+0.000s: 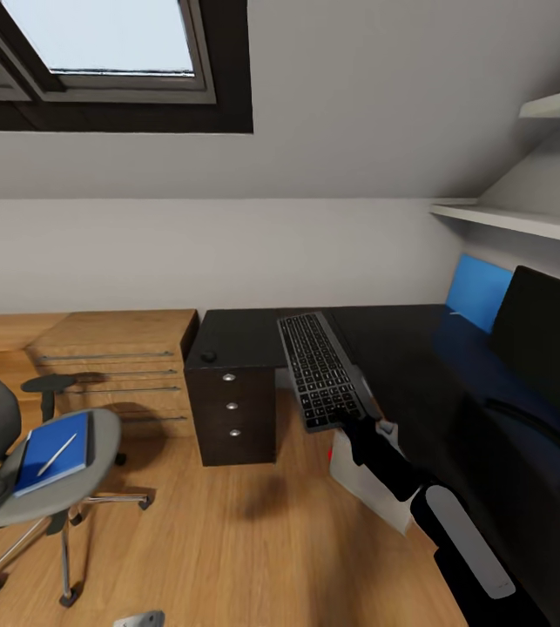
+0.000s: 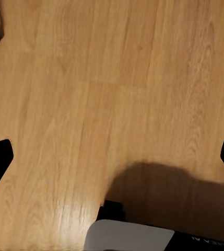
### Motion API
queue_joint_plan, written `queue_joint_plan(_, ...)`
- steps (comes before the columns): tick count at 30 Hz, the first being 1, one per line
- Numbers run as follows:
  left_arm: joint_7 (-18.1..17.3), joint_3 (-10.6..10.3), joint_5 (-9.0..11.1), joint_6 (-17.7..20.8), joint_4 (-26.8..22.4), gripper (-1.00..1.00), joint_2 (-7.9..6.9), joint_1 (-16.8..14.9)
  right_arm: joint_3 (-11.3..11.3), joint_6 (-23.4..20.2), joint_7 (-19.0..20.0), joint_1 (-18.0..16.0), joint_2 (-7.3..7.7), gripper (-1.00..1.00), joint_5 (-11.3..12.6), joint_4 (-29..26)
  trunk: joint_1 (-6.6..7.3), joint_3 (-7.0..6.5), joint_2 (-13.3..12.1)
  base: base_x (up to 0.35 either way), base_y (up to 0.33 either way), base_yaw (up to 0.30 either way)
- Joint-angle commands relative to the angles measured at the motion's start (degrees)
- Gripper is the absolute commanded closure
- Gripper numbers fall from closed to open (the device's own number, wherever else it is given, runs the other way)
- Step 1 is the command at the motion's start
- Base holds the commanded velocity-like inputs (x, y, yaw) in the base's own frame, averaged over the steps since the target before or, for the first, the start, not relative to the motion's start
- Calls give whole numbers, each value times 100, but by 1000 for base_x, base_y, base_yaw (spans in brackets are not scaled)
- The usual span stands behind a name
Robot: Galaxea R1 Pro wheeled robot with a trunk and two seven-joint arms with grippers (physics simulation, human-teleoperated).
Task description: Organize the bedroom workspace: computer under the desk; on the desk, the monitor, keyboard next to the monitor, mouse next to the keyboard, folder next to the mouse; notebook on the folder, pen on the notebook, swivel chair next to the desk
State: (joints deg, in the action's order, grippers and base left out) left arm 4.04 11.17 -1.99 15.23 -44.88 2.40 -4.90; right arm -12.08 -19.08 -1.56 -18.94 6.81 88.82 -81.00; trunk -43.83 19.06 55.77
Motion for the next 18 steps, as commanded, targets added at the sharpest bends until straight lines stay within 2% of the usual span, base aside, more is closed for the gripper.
queue_joint_plan(1, 0, 16, -20, 33, -12, -100, 6, -2, -5, -3, -3, -4, 5, 100, 61, -4, 26, -11, -36, -330, -29, 0)
queue_joint_plan(11, 0, 16, -20, 33, -12, -100, 6, -2, -5, 1, 28, -4, 5, 100, 73, -3, 245, -191, -437, -332, -9, 0)
queue_joint_plan(18, 0, 16, -20, 33, -12, -100, 6, -2, -5, -15, 17, -4, 5, 100, 74, 4, 399, -317, -718, -333, -71, 0)
